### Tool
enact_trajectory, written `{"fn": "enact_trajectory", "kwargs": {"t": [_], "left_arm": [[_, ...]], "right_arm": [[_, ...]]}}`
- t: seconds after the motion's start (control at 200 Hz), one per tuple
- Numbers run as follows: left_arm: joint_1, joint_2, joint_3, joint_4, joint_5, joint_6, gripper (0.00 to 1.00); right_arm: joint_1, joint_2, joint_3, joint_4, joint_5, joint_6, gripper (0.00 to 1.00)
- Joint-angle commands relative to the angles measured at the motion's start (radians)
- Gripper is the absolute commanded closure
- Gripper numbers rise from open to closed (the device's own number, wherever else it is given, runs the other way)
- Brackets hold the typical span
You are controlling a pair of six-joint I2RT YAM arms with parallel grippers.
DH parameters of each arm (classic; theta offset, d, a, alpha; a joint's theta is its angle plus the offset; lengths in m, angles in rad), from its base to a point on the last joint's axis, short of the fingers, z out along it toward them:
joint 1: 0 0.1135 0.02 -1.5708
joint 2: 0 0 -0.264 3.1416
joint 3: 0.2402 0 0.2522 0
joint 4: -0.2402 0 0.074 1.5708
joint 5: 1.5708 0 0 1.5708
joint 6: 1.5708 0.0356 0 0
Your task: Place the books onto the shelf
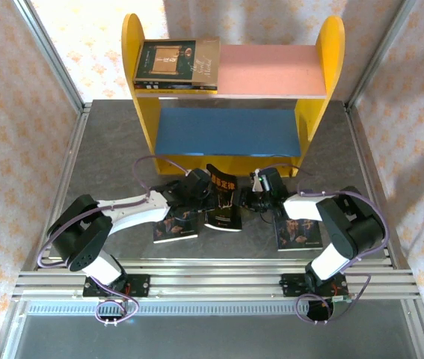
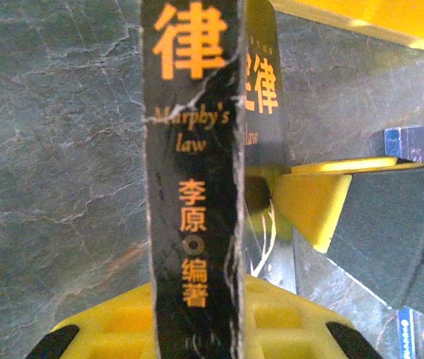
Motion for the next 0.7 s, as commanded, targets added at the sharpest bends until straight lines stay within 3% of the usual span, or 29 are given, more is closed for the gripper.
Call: {"fn": "enact_trajectory", "kwargs": {"t": [0.0,0.185,0.44,0.581,0.696], "left_arm": [[-0.012,-0.052,0.012,0.043,0.014,0.051,1.0],[-0.023,-0.149,0.016,-0.014,0.022,0.142,1.0],[-0.023,-0.394,-0.033,-0.01,0.068,0.22,1.0],[-0.019,-0.478,-0.015,-0.003,-0.073,0.187,1.0],[-0.018,-0.458,0.03,0.022,-0.189,0.123,1.0]], "right_arm": [[-0.005,0.0,-0.052,-0.242,0.131,-0.023,0.63],[-0.016,-0.081,-0.038,-0.287,0.155,-0.027,0.6],[-0.023,-0.263,-0.003,-0.399,0.188,-0.03,0.58],[-0.032,-0.388,0.021,-0.461,0.217,-0.029,0.55],[-0.039,-0.476,0.073,-0.497,0.239,-0.026,0.51]]}}
